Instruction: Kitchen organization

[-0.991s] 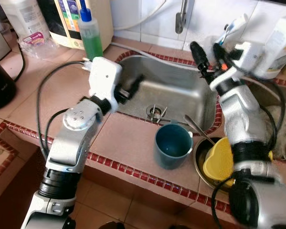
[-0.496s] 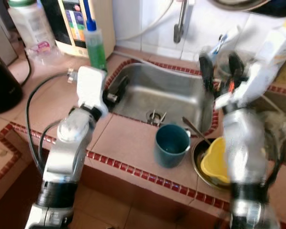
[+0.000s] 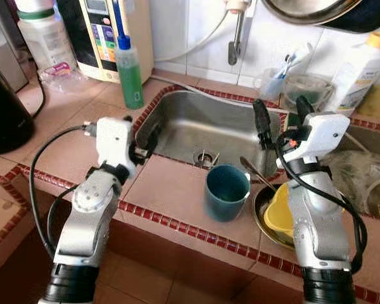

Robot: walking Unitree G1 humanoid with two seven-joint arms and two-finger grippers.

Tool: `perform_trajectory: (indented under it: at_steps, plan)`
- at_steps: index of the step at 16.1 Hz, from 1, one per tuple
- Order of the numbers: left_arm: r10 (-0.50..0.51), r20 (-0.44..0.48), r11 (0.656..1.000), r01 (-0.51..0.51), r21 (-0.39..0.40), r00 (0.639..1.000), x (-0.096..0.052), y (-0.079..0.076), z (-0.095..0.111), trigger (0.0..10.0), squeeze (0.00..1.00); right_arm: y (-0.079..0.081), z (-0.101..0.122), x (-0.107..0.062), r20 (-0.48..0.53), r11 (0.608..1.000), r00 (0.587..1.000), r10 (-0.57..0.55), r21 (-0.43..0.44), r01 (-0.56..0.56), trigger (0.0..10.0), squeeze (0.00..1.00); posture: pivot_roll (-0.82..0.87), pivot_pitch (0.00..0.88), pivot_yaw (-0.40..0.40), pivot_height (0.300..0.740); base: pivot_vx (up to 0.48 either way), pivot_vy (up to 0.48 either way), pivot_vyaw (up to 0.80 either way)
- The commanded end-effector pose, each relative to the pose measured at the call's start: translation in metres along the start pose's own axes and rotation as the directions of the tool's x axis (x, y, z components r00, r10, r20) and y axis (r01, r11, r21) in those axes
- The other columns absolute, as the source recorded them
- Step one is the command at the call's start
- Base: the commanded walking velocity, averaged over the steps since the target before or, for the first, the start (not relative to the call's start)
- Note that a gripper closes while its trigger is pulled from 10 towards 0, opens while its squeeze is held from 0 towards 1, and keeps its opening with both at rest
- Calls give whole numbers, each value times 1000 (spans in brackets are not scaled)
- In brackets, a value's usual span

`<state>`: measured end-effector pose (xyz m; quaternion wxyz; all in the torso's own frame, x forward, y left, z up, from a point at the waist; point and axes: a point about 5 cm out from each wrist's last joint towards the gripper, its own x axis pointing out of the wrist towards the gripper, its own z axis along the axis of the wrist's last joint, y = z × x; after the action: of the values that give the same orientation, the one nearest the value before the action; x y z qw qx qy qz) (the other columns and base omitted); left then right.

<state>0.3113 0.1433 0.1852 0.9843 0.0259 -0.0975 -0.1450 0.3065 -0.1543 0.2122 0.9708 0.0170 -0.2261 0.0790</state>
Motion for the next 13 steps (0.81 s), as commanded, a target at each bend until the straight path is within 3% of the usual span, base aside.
perform_trajectory:
  at_steps: [1, 13]
  plan:
    - [-12, 40, 1000, 12, 3, 999, -3, -2, 7, 10000, 0, 1, 5, 0, 10, 1000, 1000, 0, -24, 0, 10000, 0, -136, 40, 12, 740, 0, 0, 0]
    - [-46, 49, 998, 44, 36, 998, -8, -4, 7, 10000, 0, 6, 1, -2, -21, 999, 1000, 22, -44, -23, 10000, 0, -140, 20, 9, 740, 0, 0, 0]
